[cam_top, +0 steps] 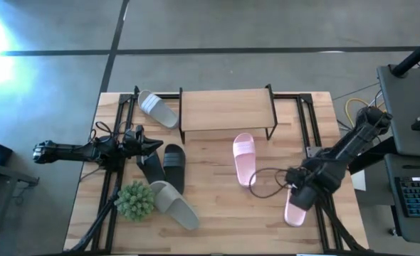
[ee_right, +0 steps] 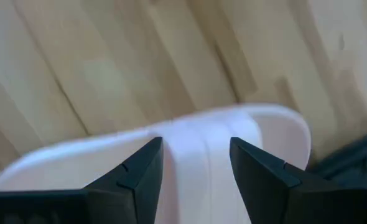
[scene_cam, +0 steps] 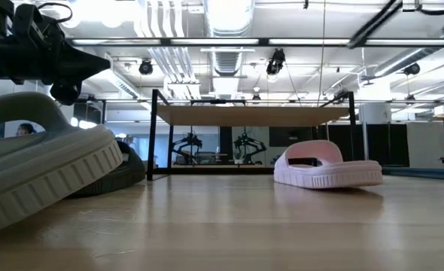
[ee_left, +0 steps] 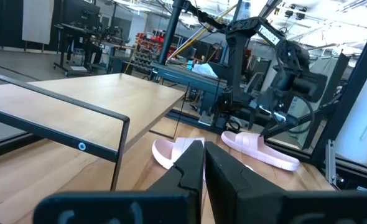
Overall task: Pick and place slides into the shelf
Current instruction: Put the pink slide under the shelf, then adjust the pink slides
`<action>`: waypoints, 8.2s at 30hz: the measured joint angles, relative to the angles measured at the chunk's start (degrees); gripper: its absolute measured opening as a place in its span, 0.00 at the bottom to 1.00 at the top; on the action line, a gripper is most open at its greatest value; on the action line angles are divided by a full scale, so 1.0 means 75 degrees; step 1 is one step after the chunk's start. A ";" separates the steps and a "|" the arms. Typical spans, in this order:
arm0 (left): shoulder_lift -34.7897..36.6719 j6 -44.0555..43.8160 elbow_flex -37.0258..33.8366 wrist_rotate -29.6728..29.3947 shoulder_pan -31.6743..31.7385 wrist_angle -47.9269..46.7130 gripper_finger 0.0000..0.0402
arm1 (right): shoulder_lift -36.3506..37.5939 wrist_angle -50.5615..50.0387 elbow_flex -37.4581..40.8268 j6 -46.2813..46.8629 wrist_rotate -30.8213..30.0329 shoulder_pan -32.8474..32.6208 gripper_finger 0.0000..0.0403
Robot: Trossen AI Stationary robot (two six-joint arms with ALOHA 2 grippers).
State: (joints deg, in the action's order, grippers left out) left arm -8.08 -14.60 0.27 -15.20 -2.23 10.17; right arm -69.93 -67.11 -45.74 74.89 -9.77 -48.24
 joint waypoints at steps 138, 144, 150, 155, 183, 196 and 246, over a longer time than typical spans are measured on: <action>-0.0070 0.0000 0.0000 -0.0001 0.0000 0.0000 0.00 | -0.2795 0.3917 0.0016 -0.8398 -0.4032 0.5052 0.26; -0.0070 0.0001 0.0000 -0.0003 0.0001 0.0000 0.00 | -0.2750 0.3700 -0.0346 -0.8445 -0.4014 0.4977 0.35; -0.0070 -0.0002 0.0000 -0.0001 0.0001 0.0000 0.00 | -0.2725 0.3423 -0.0668 -0.8445 -0.3950 0.4984 0.37; -0.0070 0.0001 0.0000 -0.0003 0.0001 0.0000 0.00 | -0.2705 0.3205 -0.0705 -0.8209 -0.3035 0.4985 0.38; -0.0067 -0.0002 0.0000 0.0000 -0.0002 -0.0003 0.00 | 0.0428 0.0134 -0.0215 -0.2455 -0.0656 0.5276 0.29; -0.0060 0.0001 0.0000 -0.0002 0.0001 0.0003 0.00 | 0.0006 0.1320 0.0817 -0.2265 -0.0329 0.5288 0.07; -0.0070 0.0001 0.0000 -0.0003 0.0001 -0.0006 0.00 | -0.3122 0.3798 -0.3013 -0.6203 -0.0019 0.5600 0.07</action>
State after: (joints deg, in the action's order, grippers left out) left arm -8.60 -14.59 0.27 -15.22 -2.22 10.13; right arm -93.34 -38.62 -68.33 28.37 -9.92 -6.24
